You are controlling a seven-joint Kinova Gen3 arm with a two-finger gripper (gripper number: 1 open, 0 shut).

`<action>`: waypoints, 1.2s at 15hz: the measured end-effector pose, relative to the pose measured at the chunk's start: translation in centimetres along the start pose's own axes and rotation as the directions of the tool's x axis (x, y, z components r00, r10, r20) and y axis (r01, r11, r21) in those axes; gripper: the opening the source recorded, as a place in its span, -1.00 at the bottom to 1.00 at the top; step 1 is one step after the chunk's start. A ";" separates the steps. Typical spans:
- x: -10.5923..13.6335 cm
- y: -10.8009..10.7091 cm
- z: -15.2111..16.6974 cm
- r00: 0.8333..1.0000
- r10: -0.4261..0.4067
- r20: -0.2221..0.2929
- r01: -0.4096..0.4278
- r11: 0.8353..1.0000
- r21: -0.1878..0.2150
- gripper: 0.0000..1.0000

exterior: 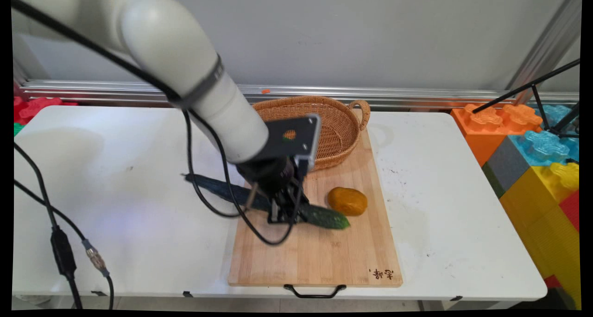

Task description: Place the picked object on the cutting board

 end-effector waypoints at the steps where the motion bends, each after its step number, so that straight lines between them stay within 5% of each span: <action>1: 0.2 0.4 1.2 1.000 0.004 -0.005 -0.004 1.000 -0.001 -1.00; 14: 1.4 2.6 10.5 0.998 0.013 -0.069 -0.012 1.000 0.016 -1.00; 15: 1.4 2.7 10.7 0.997 0.016 -0.074 -0.014 1.000 0.018 1.00; 18: 1.6 2.8 11.2 0.994 0.038 -0.099 -0.036 0.999 0.029 1.00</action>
